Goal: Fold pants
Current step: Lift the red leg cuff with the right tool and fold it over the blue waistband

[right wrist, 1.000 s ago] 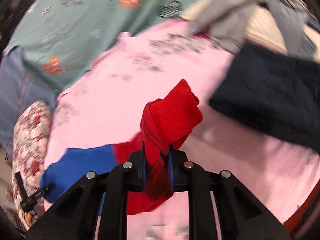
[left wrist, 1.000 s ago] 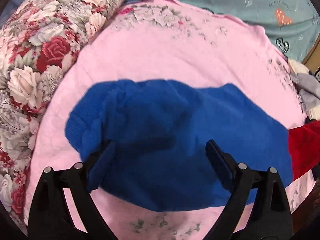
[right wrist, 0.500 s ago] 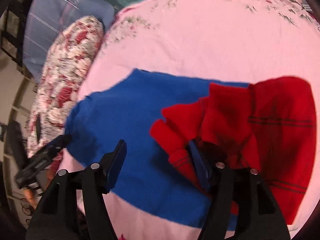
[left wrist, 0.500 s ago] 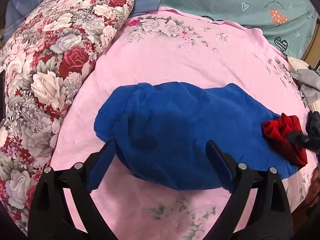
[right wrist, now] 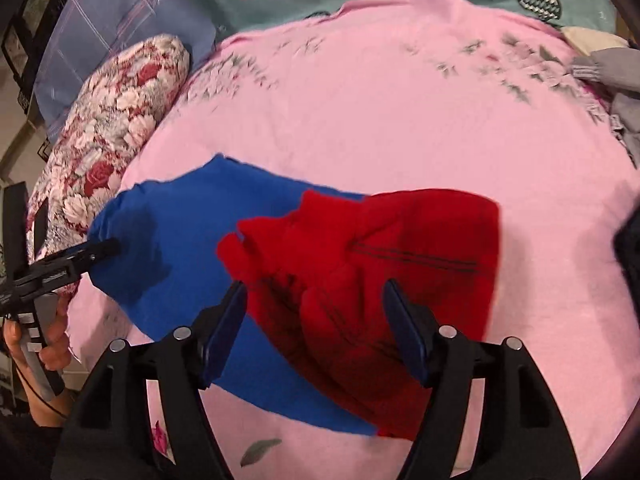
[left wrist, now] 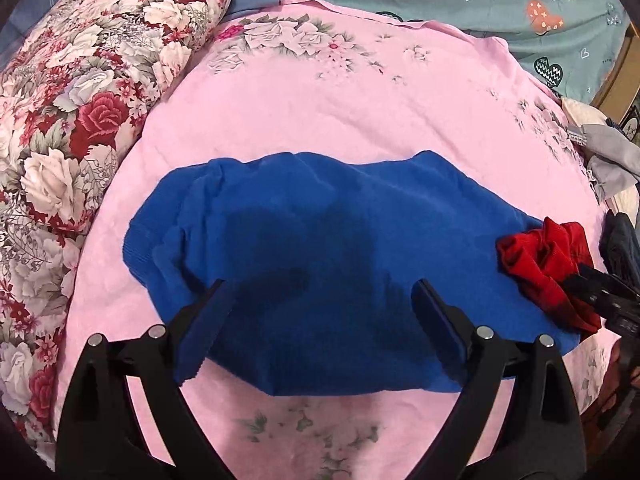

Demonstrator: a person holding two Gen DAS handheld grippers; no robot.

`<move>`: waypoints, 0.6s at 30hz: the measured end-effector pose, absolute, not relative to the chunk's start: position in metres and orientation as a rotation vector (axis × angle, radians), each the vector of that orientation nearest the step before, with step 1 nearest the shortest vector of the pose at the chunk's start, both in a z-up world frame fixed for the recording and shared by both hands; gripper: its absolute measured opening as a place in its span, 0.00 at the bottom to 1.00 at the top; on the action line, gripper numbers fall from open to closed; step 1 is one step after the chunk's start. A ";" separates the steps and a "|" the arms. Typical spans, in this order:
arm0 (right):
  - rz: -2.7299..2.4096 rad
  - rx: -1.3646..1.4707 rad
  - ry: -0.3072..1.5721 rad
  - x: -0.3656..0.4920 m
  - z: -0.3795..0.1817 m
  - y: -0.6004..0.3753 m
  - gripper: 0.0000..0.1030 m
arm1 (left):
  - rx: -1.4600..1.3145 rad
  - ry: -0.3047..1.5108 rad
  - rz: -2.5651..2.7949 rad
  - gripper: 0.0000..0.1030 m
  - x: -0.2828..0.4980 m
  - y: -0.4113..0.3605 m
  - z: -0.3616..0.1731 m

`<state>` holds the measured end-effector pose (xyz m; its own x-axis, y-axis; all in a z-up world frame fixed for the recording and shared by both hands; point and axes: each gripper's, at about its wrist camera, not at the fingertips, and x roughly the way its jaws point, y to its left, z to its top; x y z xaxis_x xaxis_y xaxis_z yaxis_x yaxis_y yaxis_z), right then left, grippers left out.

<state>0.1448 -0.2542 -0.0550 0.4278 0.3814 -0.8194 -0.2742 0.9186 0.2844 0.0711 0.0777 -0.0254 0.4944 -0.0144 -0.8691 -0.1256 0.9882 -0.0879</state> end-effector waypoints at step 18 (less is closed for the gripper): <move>0.380 -0.165 1.037 0.131 -0.075 -0.201 0.70 | -0.107 1.077 0.100 0.90 0.070 0.077 -0.039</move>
<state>0.1313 -0.2014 -0.0750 0.4509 0.2290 -0.8627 -0.3833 0.9225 0.0445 0.0704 0.0771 -0.0389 0.4701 0.0289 -0.8822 -0.1332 0.9903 -0.0385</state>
